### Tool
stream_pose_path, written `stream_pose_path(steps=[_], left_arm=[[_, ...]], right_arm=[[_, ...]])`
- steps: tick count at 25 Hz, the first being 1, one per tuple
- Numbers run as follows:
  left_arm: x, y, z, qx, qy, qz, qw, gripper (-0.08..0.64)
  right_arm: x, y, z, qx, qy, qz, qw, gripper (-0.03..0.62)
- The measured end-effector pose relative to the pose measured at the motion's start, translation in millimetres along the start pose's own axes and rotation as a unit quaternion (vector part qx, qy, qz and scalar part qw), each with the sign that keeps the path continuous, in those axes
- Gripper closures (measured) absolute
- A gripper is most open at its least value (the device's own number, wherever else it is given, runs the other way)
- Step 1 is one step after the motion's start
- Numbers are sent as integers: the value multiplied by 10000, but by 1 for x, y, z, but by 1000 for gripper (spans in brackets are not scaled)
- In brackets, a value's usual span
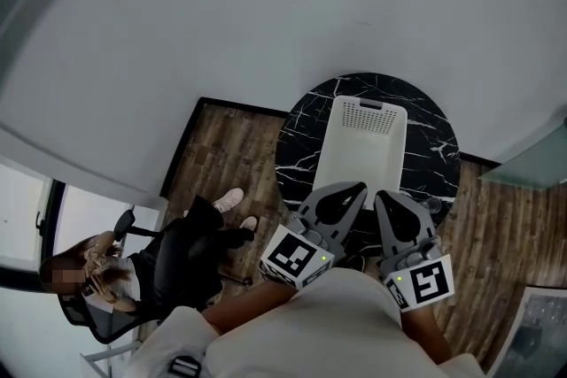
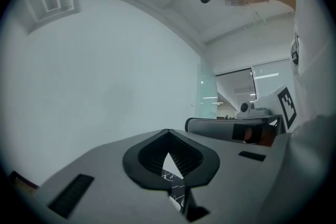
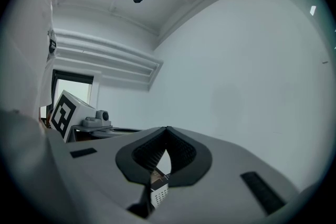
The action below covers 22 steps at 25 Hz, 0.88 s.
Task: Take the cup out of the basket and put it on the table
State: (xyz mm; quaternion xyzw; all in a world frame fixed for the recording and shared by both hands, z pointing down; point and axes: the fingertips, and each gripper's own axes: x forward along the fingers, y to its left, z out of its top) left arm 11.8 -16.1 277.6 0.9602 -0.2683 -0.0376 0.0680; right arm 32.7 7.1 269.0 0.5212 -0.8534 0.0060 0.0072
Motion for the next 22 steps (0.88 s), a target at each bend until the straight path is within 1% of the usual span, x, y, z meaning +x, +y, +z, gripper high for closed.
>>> stream_pose_path(steps=[14,22], left_arm=[[0,10,2,1,-9,65,10000,566],[3,12,4,-13,-56,20,10000,566]], right_arm=[[6,-2,1,23,-48,-58,10000,586],[9,-5,2,-22,-65,-114,9999,586]])
